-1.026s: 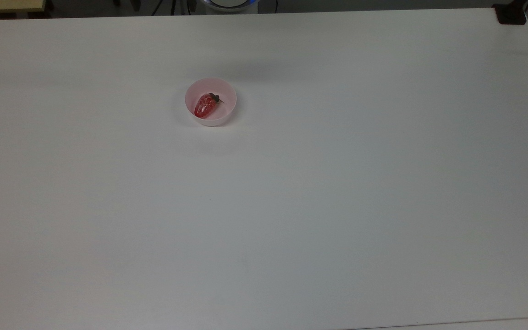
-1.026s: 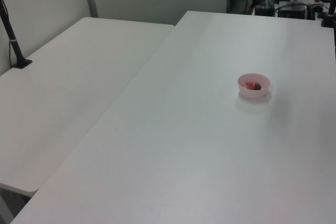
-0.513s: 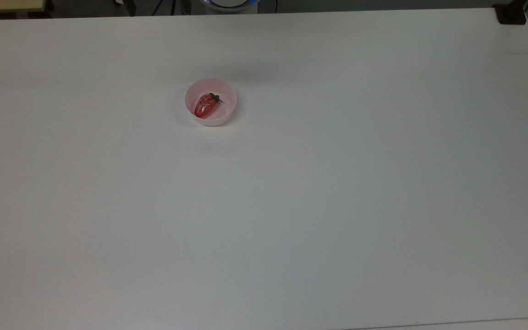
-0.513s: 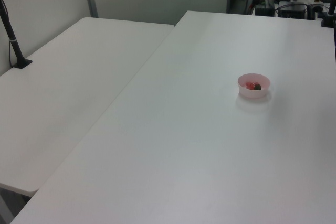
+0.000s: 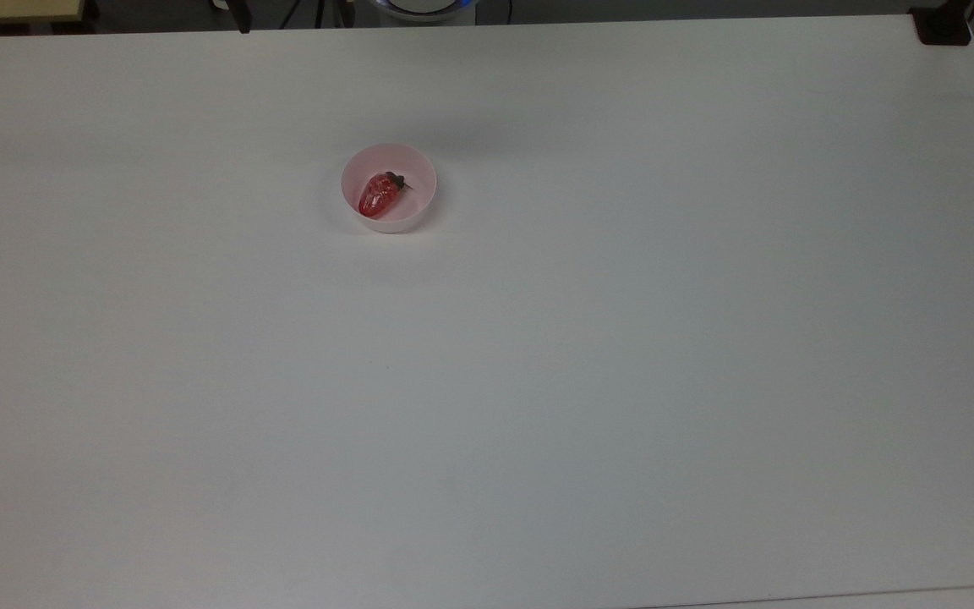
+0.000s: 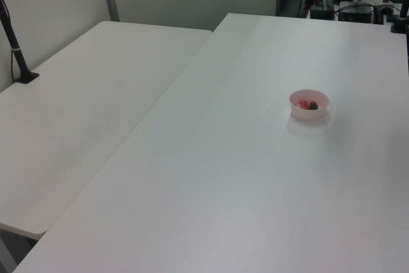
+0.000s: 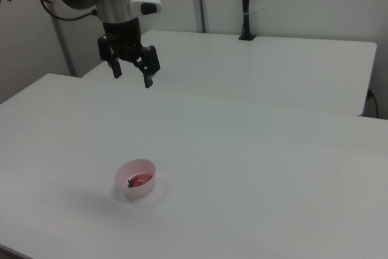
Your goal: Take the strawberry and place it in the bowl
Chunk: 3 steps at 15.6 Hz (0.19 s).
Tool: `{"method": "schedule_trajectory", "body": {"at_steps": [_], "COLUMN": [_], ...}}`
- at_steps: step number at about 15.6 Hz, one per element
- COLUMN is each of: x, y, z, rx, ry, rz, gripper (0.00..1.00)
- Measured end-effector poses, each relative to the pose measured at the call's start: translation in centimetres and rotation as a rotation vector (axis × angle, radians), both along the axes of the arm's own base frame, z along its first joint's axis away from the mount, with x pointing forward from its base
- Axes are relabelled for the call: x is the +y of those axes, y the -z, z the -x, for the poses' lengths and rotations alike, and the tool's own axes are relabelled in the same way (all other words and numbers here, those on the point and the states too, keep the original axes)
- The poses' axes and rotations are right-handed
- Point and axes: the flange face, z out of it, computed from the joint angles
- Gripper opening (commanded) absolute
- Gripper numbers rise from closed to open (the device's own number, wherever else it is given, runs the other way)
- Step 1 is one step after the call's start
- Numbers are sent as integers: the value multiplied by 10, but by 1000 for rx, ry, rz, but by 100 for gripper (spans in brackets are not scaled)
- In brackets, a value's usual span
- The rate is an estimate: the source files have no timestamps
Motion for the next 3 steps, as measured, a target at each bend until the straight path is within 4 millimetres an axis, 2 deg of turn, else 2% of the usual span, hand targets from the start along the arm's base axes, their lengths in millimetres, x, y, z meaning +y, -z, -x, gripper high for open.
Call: {"method": "schedule_trajectory", "body": {"at_steps": [3], "x": [0], "y": [0], "z": [0], "rx": [0], "ry": [0], "rz": [0], "gripper": [100]}}
